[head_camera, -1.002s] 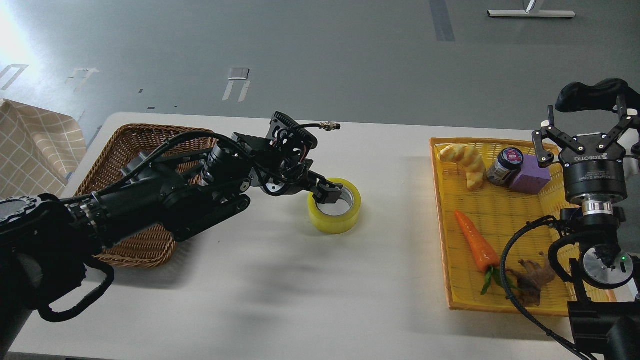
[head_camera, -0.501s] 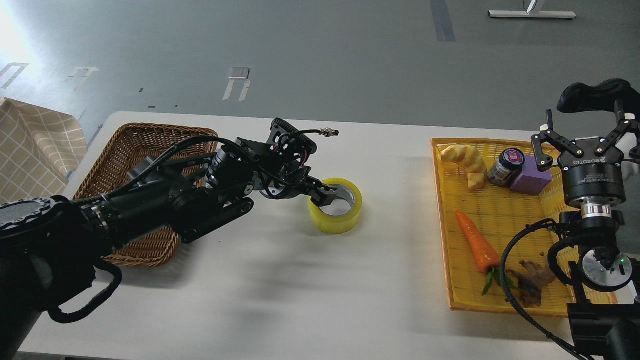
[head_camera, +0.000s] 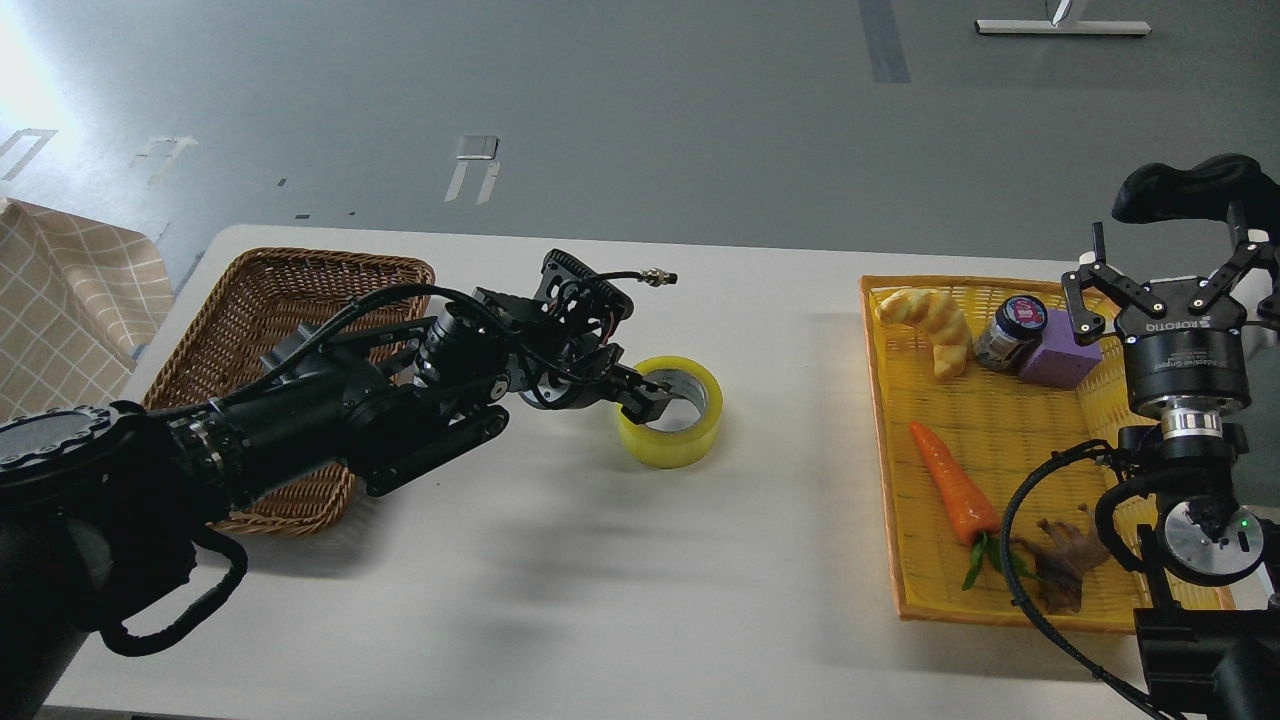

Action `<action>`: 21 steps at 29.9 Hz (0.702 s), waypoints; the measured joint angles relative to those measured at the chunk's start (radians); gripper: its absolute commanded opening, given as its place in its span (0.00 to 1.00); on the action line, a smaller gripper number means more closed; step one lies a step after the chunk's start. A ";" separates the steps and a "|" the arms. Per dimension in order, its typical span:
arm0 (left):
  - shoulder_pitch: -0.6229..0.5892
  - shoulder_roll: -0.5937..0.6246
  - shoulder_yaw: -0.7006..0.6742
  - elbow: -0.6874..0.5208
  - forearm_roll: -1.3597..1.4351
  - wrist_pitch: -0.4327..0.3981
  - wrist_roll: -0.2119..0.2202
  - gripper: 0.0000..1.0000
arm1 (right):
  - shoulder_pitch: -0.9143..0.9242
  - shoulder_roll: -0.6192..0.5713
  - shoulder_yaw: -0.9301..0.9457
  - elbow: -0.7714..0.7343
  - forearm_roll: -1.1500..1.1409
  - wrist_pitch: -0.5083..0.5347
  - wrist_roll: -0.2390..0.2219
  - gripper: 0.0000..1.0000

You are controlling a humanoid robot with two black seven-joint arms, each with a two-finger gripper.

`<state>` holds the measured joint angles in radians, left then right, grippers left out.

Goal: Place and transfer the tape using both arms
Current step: 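Lower the left gripper onto the tape roll and grasp it, then lift the tape roll and carry it over the woven basket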

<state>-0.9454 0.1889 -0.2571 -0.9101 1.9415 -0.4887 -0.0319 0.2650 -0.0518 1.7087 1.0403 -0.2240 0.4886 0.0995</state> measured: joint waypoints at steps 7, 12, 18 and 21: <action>0.006 0.000 0.000 0.019 -0.001 0.000 -0.005 0.19 | -0.001 0.000 0.000 0.000 0.000 0.000 0.000 1.00; 0.005 -0.005 0.000 0.036 0.000 0.000 -0.014 0.00 | -0.001 0.001 0.000 0.000 0.000 0.000 0.002 1.00; -0.014 -0.013 -0.002 0.036 0.000 0.000 -0.058 0.00 | -0.001 0.002 0.000 -0.001 0.000 0.000 0.002 1.00; -0.041 -0.010 -0.006 0.035 -0.001 0.001 -0.076 0.00 | 0.000 0.002 0.000 -0.001 0.000 0.000 0.002 1.00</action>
<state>-0.9859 0.1790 -0.2629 -0.8750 1.9407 -0.4875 -0.1078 0.2653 -0.0497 1.7088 1.0390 -0.2239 0.4886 0.1020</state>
